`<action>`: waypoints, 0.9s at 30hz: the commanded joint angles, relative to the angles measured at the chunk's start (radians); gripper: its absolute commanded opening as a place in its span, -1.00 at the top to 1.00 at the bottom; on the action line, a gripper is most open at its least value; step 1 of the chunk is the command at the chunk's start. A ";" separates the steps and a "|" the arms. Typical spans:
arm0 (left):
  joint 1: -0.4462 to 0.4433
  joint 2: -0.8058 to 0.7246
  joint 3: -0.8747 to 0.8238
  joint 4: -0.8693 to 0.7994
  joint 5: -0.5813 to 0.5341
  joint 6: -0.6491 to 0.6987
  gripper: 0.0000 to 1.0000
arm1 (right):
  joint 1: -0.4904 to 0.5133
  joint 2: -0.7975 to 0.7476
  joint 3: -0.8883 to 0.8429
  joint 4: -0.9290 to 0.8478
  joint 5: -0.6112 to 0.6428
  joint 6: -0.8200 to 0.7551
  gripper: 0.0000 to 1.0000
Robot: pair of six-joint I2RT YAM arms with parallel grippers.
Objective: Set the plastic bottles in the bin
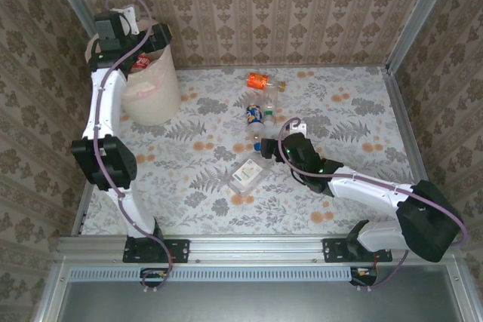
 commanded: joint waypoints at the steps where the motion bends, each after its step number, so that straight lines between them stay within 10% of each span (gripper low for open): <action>1: -0.030 -0.083 -0.029 0.071 0.014 -0.020 -1.00 | -0.020 -0.025 0.021 -0.049 -0.022 0.001 -1.00; 27: -0.251 -0.443 -0.565 0.190 -0.150 -0.170 -1.00 | -0.199 0.364 0.415 -0.375 -0.154 -0.054 -1.00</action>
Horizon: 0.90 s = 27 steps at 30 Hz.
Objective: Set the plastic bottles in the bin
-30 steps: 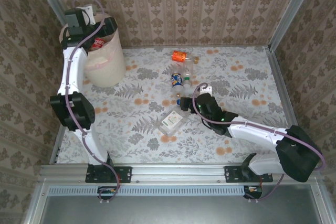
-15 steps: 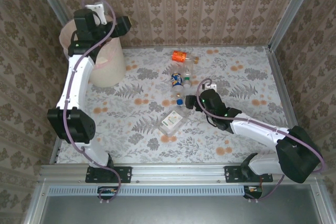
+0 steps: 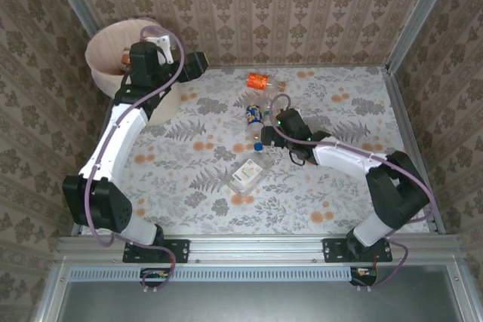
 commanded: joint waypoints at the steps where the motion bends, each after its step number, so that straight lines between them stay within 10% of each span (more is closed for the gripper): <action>1: 0.005 -0.055 -0.031 0.019 -0.050 -0.020 -1.00 | -0.051 0.079 0.114 -0.104 -0.016 -0.016 -0.98; 11: 0.013 -0.109 -0.092 -0.004 -0.120 0.000 -1.00 | -0.112 0.336 0.383 -0.152 -0.167 -0.104 -0.71; 27: 0.040 -0.119 -0.151 -0.004 -0.136 -0.009 -1.00 | -0.115 0.598 0.646 -0.293 -0.079 -0.112 -0.37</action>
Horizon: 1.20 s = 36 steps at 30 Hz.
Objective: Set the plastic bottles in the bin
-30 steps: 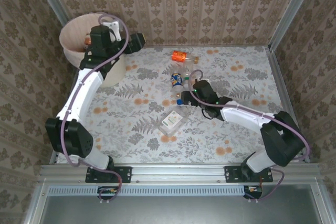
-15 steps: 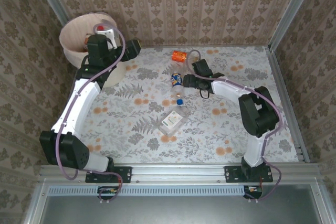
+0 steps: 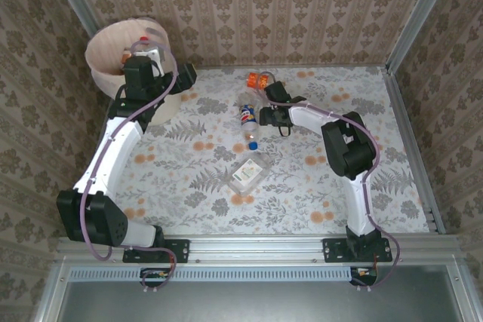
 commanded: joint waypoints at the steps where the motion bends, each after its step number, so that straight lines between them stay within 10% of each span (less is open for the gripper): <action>1: 0.006 -0.010 0.001 0.001 0.000 -0.008 -1.00 | 0.000 0.038 0.053 -0.042 0.020 -0.028 -0.35; 15: -0.046 0.070 0.009 0.041 0.114 -0.011 -1.00 | 0.000 -0.225 -0.242 0.202 -0.013 -0.116 0.29; 36: -0.344 0.302 -0.101 0.411 0.336 -0.249 -1.00 | 0.058 -0.723 -0.868 0.665 -0.135 0.013 0.43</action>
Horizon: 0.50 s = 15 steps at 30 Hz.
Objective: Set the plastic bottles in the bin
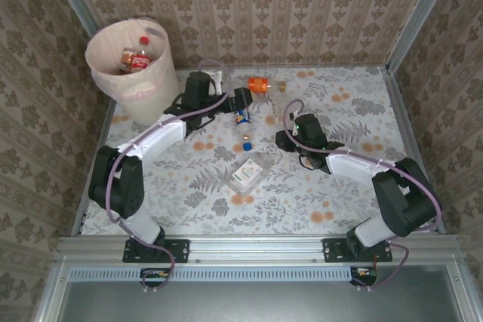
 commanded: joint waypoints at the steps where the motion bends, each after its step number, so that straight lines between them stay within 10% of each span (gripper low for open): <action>1: -0.046 0.025 -0.005 0.119 0.069 -0.042 -1.00 | 0.030 -0.041 -0.019 0.116 -0.009 0.017 0.43; 15: -0.110 0.106 0.017 0.132 0.019 -0.032 -1.00 | 0.057 -0.033 -0.004 0.248 -0.158 0.070 0.43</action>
